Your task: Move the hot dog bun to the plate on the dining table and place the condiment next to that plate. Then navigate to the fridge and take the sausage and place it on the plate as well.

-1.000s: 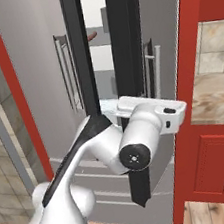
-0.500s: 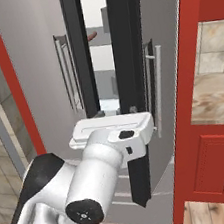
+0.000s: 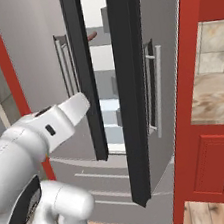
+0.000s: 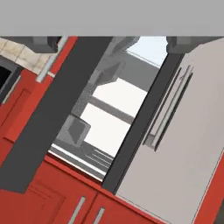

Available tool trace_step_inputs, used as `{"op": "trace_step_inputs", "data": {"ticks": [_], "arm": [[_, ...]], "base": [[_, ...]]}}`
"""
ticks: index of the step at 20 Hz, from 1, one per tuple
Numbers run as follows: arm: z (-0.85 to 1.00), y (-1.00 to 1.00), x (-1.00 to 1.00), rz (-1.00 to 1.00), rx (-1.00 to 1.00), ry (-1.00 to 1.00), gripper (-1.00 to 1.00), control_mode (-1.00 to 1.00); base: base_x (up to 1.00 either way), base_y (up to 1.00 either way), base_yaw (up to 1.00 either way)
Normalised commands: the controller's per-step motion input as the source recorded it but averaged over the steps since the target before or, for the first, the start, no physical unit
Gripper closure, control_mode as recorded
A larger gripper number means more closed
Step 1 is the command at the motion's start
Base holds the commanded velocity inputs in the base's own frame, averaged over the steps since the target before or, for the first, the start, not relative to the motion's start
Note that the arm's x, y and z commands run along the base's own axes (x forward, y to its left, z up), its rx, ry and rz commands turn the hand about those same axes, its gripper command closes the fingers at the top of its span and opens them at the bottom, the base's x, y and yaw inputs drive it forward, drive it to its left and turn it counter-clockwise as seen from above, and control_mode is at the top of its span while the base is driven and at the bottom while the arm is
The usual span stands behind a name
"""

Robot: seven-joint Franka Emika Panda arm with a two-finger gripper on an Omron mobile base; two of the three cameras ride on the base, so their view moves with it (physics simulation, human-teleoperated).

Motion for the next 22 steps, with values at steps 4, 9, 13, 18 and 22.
{"op": "trace_step_inputs", "data": {"ticks": [4, 9, 13, 18, 22], "arm": [[0.32, 1.0, 0.64, -0.01, -0.28, 0.48, -1.0, -1.0], [0.13, 0.99, 1.0, -0.07, -0.17, 0.51, -1.0, -1.0], [-0.11, 0.62, 0.98, -0.12, -0.15, 0.38, -1.0, -1.0], [-0.43, 0.0, 0.86, -0.07, -0.04, 0.21, -1.0, -1.0], [-0.65, -0.34, 0.65, -0.03, 0.0, 0.12, -1.0, -1.0]], "base": [[0.0, 0.0, 0.0], [0.0, 0.0, 0.0], [0.0, 0.0, 0.0], [0.0, 0.0, 0.0], [0.0, 0.0, 0.0]]}}
